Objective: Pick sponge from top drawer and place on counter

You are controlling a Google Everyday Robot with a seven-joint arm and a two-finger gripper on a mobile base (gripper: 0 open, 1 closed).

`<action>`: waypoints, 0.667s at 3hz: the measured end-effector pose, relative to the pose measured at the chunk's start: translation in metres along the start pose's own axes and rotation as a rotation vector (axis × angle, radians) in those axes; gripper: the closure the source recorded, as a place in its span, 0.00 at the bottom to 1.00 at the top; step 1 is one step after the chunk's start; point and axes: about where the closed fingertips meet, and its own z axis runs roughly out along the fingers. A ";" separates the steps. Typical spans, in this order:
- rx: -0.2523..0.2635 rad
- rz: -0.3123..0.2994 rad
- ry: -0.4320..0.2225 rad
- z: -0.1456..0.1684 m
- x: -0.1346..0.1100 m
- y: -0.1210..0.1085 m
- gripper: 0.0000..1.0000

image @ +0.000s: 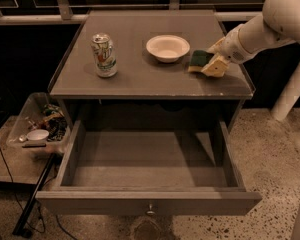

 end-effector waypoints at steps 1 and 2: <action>0.000 0.000 0.000 0.000 0.000 0.000 0.35; 0.000 0.000 0.000 0.000 0.000 0.000 0.12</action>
Offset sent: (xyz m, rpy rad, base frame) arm 0.0000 0.0000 0.0000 0.0000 0.0000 0.0000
